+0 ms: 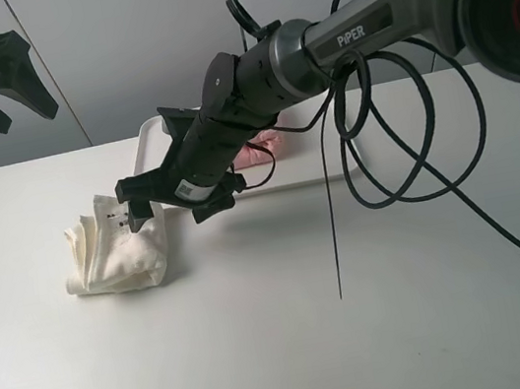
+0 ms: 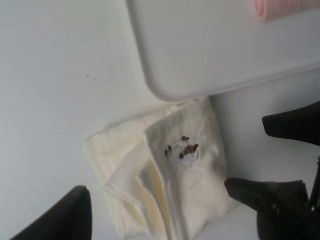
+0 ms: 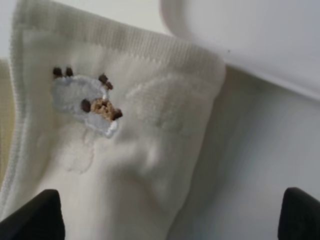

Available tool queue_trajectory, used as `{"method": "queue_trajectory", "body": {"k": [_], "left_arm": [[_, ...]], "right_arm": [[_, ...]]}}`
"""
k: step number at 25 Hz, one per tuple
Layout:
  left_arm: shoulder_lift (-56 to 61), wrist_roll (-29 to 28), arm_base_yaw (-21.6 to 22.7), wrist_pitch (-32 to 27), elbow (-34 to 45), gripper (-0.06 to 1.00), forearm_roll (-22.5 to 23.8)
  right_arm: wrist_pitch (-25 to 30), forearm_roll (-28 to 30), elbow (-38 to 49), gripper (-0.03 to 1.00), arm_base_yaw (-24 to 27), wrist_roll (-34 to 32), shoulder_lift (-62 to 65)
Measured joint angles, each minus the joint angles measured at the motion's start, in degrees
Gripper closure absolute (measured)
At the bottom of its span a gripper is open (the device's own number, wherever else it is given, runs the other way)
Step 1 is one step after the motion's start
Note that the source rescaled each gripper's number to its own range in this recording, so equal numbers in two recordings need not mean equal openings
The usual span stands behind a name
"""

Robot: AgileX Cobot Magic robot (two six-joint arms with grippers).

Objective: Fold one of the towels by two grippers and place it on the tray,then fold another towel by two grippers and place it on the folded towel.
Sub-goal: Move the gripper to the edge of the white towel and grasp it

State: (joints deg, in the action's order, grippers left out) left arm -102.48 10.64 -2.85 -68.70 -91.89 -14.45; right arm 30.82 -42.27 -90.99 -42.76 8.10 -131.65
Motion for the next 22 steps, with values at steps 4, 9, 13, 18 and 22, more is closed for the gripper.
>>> {"method": "queue_trajectory", "body": {"k": [4, 9, 13, 18, 22], "left_arm": [[0.0, 0.0, 0.0, 0.0, 0.0, 0.08, -0.1], [0.0, 0.0, 0.0, -0.1, 0.0, 0.08, -0.5], [0.0, 0.0, 0.0, -0.1, 0.0, 0.08, -0.5], [0.0, 0.0, 0.0, -0.2, 0.0, 0.08, -0.8], [0.0, 0.0, 0.0, -0.2, 0.0, 0.08, -0.8]], "right_arm": [[0.6, -0.8, 0.0, 0.09, 0.0, -0.3, -1.0], [5.3, -3.3, -4.8, 0.09, 0.0, 0.5, -4.2], [6.7, -3.3, -8.6, 0.09, -0.6, -0.5, -6.2], [6.6, -3.7, -9.9, 0.10, -2.1, -1.2, -8.6], [6.1, -3.7, -10.9, 0.13, -2.6, -1.4, -9.1]]}}
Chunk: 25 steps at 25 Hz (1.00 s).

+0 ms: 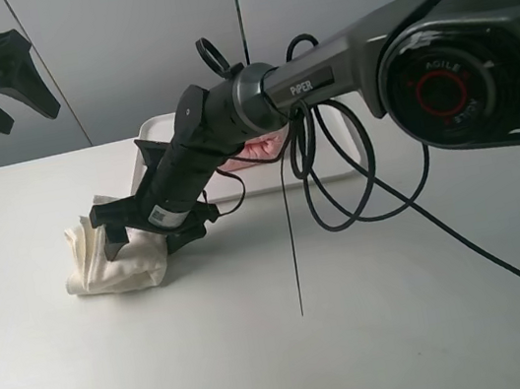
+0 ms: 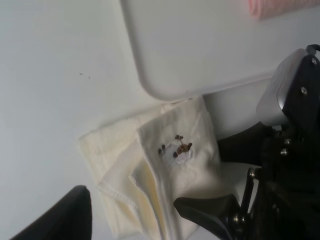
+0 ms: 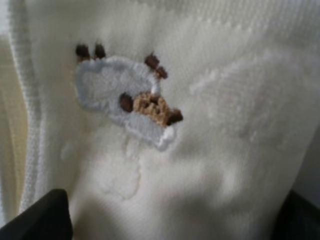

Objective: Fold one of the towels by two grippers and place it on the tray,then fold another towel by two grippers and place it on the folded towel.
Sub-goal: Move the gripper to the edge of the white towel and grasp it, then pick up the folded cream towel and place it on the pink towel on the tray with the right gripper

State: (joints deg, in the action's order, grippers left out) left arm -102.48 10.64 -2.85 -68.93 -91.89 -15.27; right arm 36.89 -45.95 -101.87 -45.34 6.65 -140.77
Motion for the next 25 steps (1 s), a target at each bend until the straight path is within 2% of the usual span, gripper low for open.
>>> {"method": "queue_trajectory", "body": {"k": [2, 8, 9, 16, 25], "left_arm": [[0.0, 0.7, 0.0, 0.0, 0.0, 0.08, 0.0], [0.0, 1.3, 0.0, 0.0, 0.0, 0.08, 0.0], [0.0, 1.3, 0.0, 0.0, 0.0, 0.08, 0.0], [0.0, 1.3, 0.0, 0.0, 0.0, 0.08, 0.0], [3.5, 1.3, 0.1, 0.0, -0.2, 0.08, -0.2]], "right_arm": [[-0.5, 0.0, 0.0, 0.23, 0.0, -0.1, -0.5], [-1.1, -0.1, 0.0, 0.78, -0.6, 1.4, -1.2], [-1.3, -0.5, 0.0, 0.81, -0.8, 2.2, -1.2], [-0.5, -2.7, -0.1, 0.81, -1.4, 4.3, -1.4], [6.7, -2.5, -6.8, 0.81, 0.2, 9.0, 1.6]]}}
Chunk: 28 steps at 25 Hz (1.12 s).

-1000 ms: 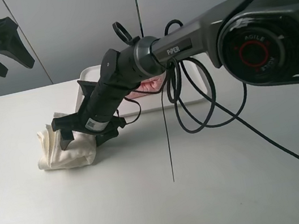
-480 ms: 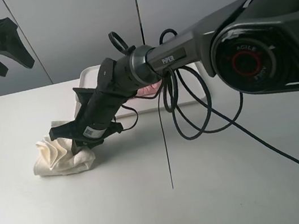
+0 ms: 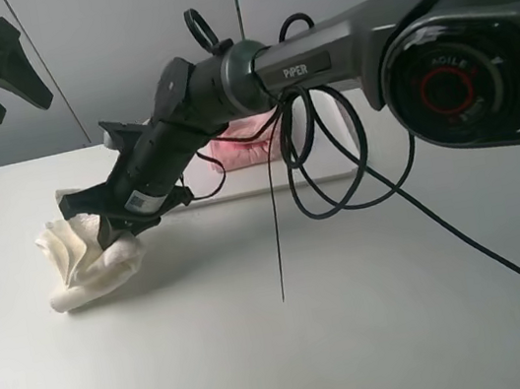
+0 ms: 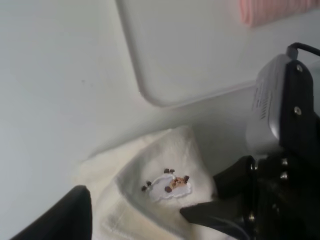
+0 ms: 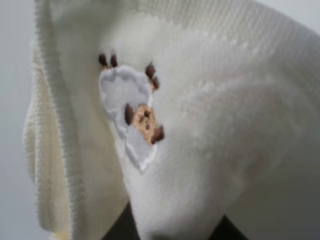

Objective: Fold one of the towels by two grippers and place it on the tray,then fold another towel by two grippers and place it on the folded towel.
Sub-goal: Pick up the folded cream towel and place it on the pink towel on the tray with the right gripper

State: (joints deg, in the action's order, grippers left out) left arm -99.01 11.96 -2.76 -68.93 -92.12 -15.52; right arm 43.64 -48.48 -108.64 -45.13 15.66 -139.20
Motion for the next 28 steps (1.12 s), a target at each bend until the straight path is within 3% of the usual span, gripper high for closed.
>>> {"method": "queue_trajectory", "body": {"k": [7, 12, 21, 28], "left_arm": [[6.2, 0.0, 1.0, -0.7, -2.4, 0.08, -0.6], [7.1, 0.1, 1.0, -1.0, -2.4, 0.08, -0.6], [7.1, 0.1, 1.0, -1.0, -2.4, 0.08, -0.6], [7.1, 0.1, 1.0, -1.0, -2.4, 0.08, -0.7]], "right_arm": [[6.3, 0.4, -9.9, 0.81, 7.1, 0.2, 0.8], [7.3, 2.4, -16.1, 0.81, 11.3, -0.3, 0.8], [10.5, 19.5, -21.1, 0.81, 19.6, -5.9, 0.8], [13.5, 25.7, -21.1, 0.81, 24.2, -7.2, 0.6]]}}
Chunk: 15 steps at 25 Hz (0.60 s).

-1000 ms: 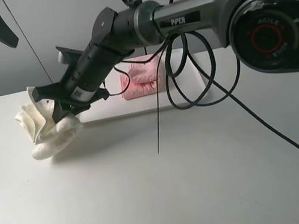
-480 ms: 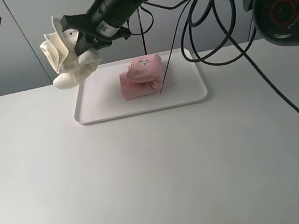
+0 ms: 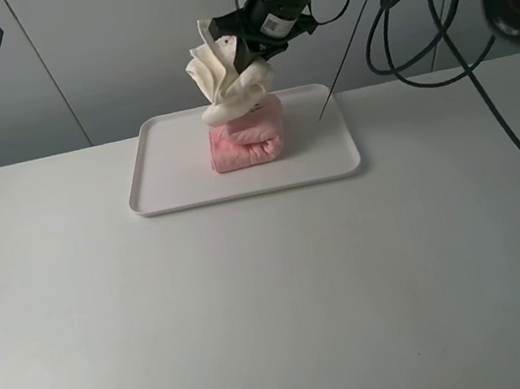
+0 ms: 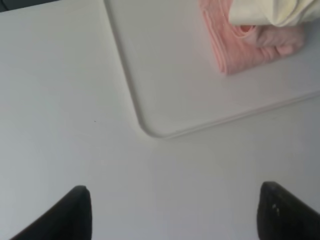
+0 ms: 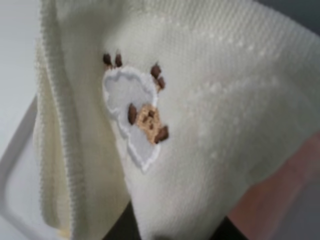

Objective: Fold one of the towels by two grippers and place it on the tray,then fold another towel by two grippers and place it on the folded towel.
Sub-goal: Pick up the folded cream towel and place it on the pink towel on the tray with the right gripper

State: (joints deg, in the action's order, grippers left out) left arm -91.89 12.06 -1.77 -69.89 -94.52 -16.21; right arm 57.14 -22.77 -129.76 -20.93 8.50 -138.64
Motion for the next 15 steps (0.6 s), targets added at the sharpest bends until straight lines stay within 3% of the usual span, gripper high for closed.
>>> {"method": "queue_trajectory", "body": {"k": [15], "left_arm": [[0.0, 0.0, 0.0, -0.1, 0.0, 0.08, -0.3]], "right_arm": [[0.3, -0.3, 0.0, 0.81, 0.3, -0.4, -7.0]]}}
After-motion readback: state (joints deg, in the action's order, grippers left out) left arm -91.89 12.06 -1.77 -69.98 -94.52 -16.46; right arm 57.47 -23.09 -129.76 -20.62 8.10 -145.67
